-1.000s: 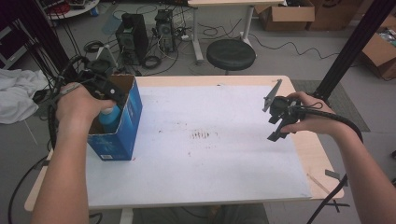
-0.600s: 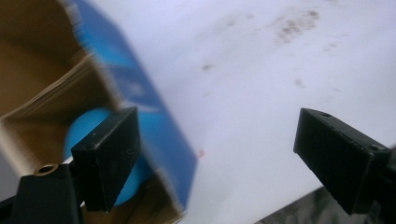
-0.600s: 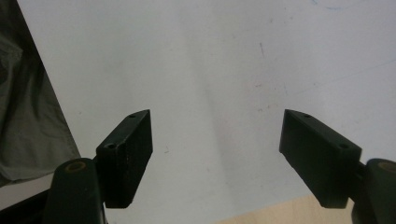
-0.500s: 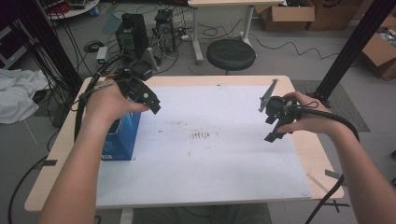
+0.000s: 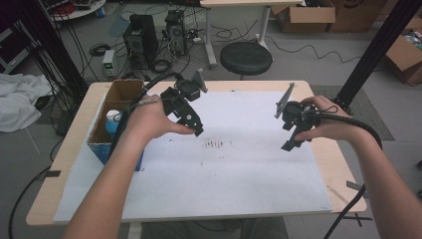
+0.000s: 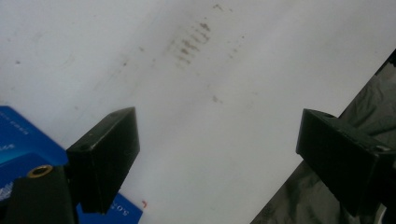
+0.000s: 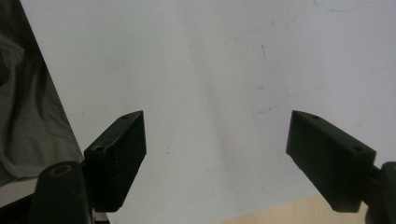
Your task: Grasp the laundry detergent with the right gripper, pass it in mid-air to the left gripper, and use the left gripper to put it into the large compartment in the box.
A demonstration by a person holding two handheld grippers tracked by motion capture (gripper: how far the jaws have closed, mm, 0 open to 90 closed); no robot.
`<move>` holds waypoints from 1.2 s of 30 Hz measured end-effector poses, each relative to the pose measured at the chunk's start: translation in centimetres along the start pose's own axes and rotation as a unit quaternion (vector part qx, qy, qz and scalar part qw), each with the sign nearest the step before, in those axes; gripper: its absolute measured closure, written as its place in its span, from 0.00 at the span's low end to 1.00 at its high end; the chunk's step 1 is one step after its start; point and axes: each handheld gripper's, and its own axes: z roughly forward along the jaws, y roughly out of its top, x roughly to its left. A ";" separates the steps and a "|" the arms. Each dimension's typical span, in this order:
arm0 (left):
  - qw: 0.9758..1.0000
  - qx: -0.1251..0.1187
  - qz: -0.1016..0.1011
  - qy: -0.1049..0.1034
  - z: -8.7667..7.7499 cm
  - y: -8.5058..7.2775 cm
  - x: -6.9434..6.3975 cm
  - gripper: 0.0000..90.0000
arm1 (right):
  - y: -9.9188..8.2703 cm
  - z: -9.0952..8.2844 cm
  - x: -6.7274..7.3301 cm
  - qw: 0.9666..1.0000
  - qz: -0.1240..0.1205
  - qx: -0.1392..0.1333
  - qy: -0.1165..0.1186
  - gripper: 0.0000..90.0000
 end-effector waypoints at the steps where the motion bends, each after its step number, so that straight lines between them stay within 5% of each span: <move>1: 1.000 0.000 0.001 -0.002 0.2 0.1 -0.1 0.16 | 0.1 0.0 0.0 1.000 -0.002 0.003 0.000 0.22; 12: 0.999 0.014 0.025 -0.016 2.0 1.0 -1.2 0.16 | 0.4 -0.1 0.2 1.000 -0.004 0.003 0.003 0.22; 36: 0.999 0.010 0.023 -0.022 2.1 1.2 -1.5 0.16 | -0.1 0.1 0.6 1.000 -0.006 0.004 0.006 0.22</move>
